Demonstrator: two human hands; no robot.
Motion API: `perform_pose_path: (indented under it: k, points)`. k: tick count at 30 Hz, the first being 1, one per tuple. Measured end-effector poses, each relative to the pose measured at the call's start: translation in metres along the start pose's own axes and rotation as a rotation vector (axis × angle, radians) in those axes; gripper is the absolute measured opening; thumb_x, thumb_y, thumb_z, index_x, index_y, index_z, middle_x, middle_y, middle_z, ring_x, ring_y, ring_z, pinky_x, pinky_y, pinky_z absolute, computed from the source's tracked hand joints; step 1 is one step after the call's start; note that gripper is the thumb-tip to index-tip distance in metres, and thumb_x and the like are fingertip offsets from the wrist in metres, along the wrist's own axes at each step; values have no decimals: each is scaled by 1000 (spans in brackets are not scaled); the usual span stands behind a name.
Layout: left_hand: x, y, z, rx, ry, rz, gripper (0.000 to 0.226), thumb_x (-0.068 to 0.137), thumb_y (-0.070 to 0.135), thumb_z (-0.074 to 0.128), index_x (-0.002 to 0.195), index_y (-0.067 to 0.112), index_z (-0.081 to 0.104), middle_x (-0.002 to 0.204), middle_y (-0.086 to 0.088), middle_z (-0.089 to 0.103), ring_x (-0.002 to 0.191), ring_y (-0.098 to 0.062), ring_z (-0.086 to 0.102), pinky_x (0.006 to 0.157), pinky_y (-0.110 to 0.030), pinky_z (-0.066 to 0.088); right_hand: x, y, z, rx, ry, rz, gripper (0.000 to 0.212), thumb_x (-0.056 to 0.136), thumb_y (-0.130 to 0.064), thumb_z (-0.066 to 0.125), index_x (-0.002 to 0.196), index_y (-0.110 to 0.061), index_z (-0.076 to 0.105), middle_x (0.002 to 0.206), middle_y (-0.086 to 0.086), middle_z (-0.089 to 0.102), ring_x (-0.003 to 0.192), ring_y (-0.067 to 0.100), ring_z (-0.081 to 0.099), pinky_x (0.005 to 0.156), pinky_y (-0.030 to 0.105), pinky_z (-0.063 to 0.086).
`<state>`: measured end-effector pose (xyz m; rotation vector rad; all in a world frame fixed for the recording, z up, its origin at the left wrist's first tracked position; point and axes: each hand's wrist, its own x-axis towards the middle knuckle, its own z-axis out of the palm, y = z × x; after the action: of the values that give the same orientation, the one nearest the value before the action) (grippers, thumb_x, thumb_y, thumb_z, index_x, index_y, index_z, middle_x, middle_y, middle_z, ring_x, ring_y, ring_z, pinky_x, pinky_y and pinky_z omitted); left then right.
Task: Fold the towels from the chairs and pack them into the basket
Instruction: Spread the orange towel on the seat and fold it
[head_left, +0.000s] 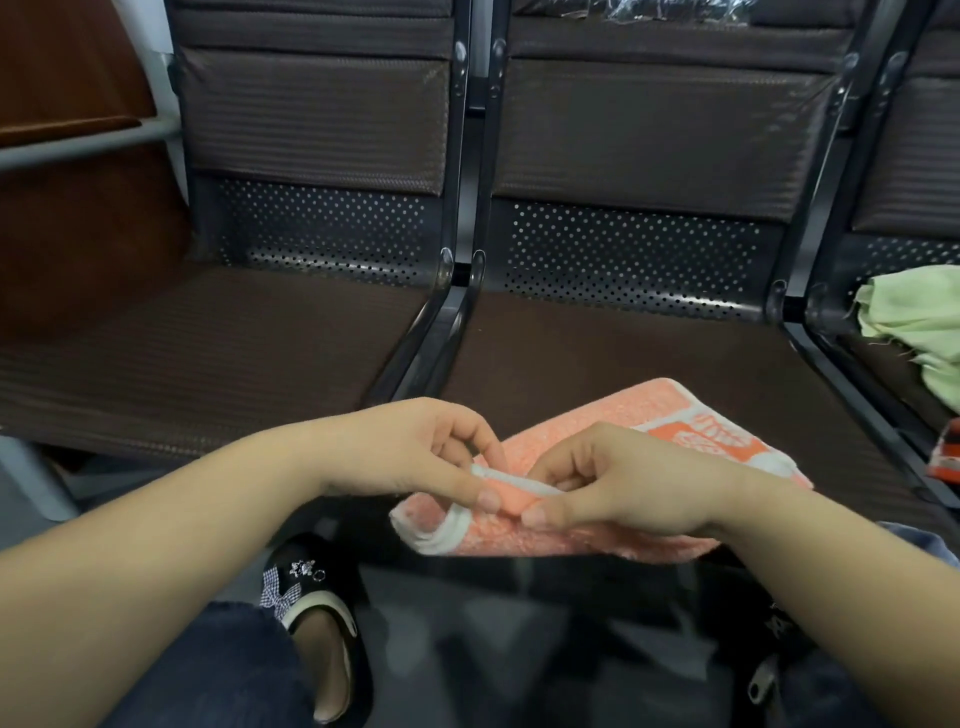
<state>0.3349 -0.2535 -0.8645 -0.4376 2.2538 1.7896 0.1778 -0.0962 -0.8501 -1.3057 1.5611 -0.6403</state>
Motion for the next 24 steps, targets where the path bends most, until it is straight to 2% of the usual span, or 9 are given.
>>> perform_pose_path:
  k: [4, 6, 7, 9, 11, 13, 15, 19, 24]
  points:
    - [6, 8, 2, -80, 25, -25, 39, 63, 25, 83, 93, 14, 60, 65, 3, 66, 53, -5, 57, 47, -17, 41, -7, 6, 1, 166, 61, 27, 12, 81, -22, 71, 69, -20, 69, 59, -12, 58, 54, 1, 48, 56, 12, 38]
    - [10, 7, -2, -112, 36, -12, 53, 55, 38, 86, 95, 15, 62, 77, 0, 68, 69, -11, 62, 62, -21, 47, -8, 9, -1, 256, 95, 32, 14, 76, -32, 75, 73, -18, 73, 68, -4, 62, 63, 6, 52, 63, 17, 40]
    - [11, 6, -4, -96, 36, -8, 62, 49, 46, 89, 97, 16, 64, 88, -4, 68, 82, -17, 62, 75, -29, 48, -8, 11, -3, 313, 114, 32, 23, 74, -36, 77, 80, -14, 73, 74, 2, 64, 67, 9, 54, 66, 20, 42]
    - [8, 8, -7, -5, 28, -20, 69, 46, 50, 88, 102, 17, 65, 99, -4, 69, 95, -20, 62, 86, -34, 46, -10, 14, -9, 472, 179, 57, 39, 71, -35, 74, 91, -1, 67, 77, 9, 65, 66, 13, 57, 64, 22, 46]
    - [5, 9, -12, 163, 42, -52, 64, 49, 48, 82, 101, 16, 65, 94, -4, 71, 89, -15, 64, 80, -28, 48, -13, 13, -17, 582, 235, 55, 33, 72, -26, 66, 91, 1, 63, 70, 7, 65, 58, 12, 58, 57, 19, 49]
    - [4, 7, -19, 359, 103, -96, 60, 45, 58, 77, 90, 19, 68, 80, 1, 70, 75, -10, 62, 73, -27, 47, -17, 11, -23, 585, 250, 56, 23, 75, -23, 63, 86, -3, 61, 64, 3, 64, 52, 9, 57, 51, 16, 47]
    - [4, 3, -25, 404, 173, -111, 63, 38, 70, 76, 77, 21, 68, 71, 7, 66, 69, -7, 58, 72, -29, 44, -19, 13, -28, 525, 257, 77, 16, 80, -23, 62, 83, -8, 61, 62, -1, 62, 49, 6, 54, 49, 15, 44]
    - [11, 3, -25, 228, 254, -69, 66, 38, 78, 74, 71, 21, 70, 74, 4, 65, 73, -12, 57, 76, -34, 41, -19, 16, -31, 504, 311, 97, 27, 68, -29, 69, 89, -13, 66, 77, 5, 67, 64, 13, 60, 61, 23, 48]
    - [26, 12, -15, 145, 233, -83, 64, 32, 81, 74, 57, 24, 62, 63, 5, 59, 59, -8, 53, 63, -25, 38, -21, 13, -36, 442, 398, 110, 62, 60, -38, 77, 111, -5, 64, 105, 12, 71, 96, 26, 69, 92, 39, 52]
